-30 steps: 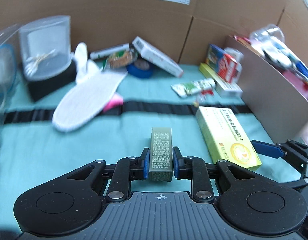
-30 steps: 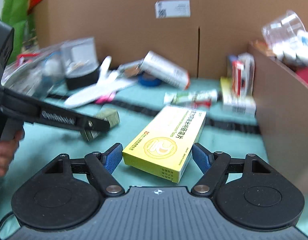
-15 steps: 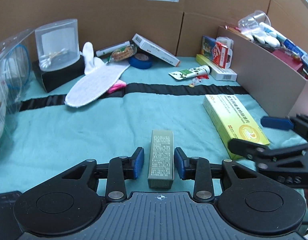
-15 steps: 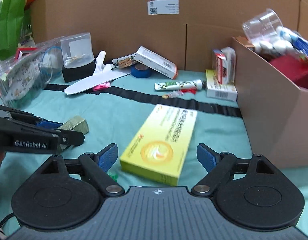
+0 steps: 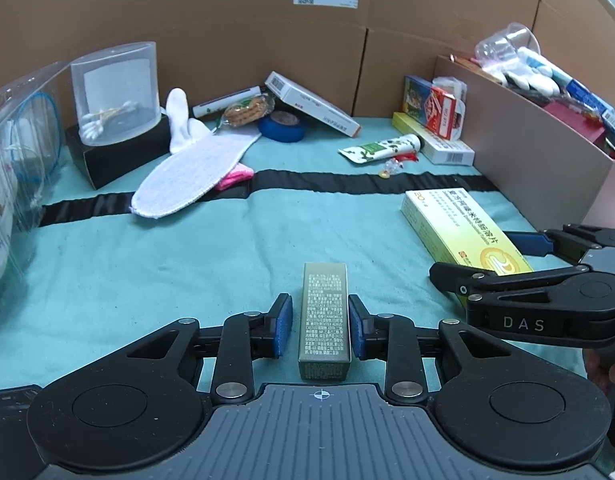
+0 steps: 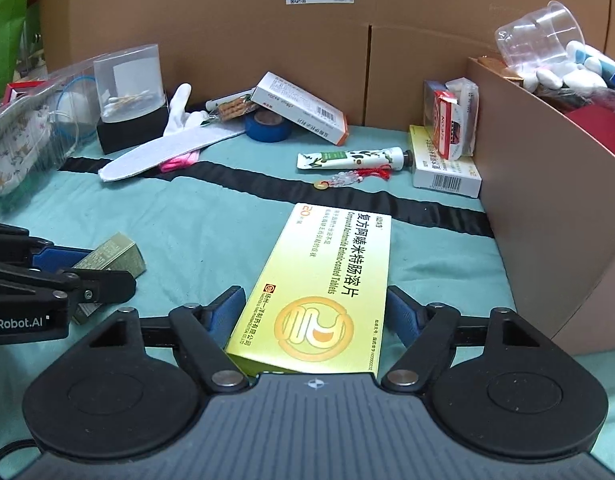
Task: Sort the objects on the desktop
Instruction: 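Lift and carry both boxes in the two tools to the clear tray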
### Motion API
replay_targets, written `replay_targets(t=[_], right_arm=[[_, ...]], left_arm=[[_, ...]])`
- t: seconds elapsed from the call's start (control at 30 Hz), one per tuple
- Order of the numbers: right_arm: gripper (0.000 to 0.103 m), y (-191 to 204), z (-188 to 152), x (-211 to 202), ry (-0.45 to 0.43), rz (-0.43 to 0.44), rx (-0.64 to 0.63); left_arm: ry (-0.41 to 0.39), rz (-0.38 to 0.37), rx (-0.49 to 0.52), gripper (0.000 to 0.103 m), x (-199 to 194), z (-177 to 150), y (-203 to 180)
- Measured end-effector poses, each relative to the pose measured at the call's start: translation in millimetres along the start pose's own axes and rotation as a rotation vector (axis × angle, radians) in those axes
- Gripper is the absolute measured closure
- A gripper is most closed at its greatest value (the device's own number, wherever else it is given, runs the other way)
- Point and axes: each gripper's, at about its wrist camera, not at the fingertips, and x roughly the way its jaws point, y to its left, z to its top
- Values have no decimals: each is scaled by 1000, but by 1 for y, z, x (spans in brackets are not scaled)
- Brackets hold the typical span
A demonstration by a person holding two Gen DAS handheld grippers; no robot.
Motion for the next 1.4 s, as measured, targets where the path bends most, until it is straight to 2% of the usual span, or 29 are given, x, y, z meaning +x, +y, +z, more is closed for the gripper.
replay_targets(t=[0.07,0.1,0.27,0.47,0.87,1.07,1.27,1.4], right_arm=[[28,-1,2,0,2,11,6],[29,-1,2,-1,4,17,14],[32,6,9,-16,-34,75,17],[32,35,29,-31,-94,152,-48],[32,126,96,-61,-280,342,-218],[32,180,125,-56,-328,394,-290],[32,224,149,-33,-338,410,-293],[32,243,158,-14,-323,404,-284]], left_arm=[[-2,3,2,72,-1,0,0],[-2,1,-7,82,-2,0,1],[-9,-13,-60,83,-12,-2,13],[-85,-11,-103,83,-44,2,32],[-303,80,-180,83,-134,31,107],[-380,170,-248,83,-163,49,163],[-369,257,-308,83,-164,63,222],[-334,269,-340,83,-156,65,255]])
